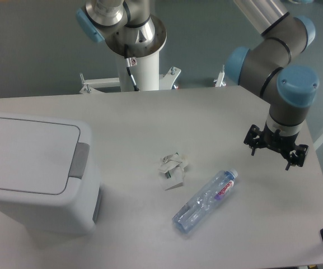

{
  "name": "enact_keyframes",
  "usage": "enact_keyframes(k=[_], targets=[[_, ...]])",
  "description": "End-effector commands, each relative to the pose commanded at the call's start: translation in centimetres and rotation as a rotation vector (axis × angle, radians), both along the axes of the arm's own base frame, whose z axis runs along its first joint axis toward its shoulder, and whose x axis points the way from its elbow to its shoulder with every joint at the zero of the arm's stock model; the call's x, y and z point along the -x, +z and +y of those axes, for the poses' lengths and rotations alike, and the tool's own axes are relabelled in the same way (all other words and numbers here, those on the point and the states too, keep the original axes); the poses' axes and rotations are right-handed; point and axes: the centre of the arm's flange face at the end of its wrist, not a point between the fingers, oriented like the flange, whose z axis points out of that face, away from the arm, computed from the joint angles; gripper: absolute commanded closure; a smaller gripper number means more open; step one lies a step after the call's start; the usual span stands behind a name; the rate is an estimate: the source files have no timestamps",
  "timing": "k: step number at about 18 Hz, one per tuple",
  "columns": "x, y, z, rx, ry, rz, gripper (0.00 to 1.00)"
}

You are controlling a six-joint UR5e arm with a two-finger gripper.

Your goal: Open the trash can

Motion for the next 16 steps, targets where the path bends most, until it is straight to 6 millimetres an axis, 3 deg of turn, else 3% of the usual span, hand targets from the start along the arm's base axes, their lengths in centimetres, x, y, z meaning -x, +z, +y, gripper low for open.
enact_keyframes(k=[6, 12, 16], targets=[[0.1, 0.7, 0.2, -0.015, -0.008, 0.009, 0.0], [-0.1, 0.0, 0.2, -0.094, 0.013, -0.036, 0.0], [-0.8, 3.2, 0.9, -0.181, 0.135, -0.029, 0.0]])
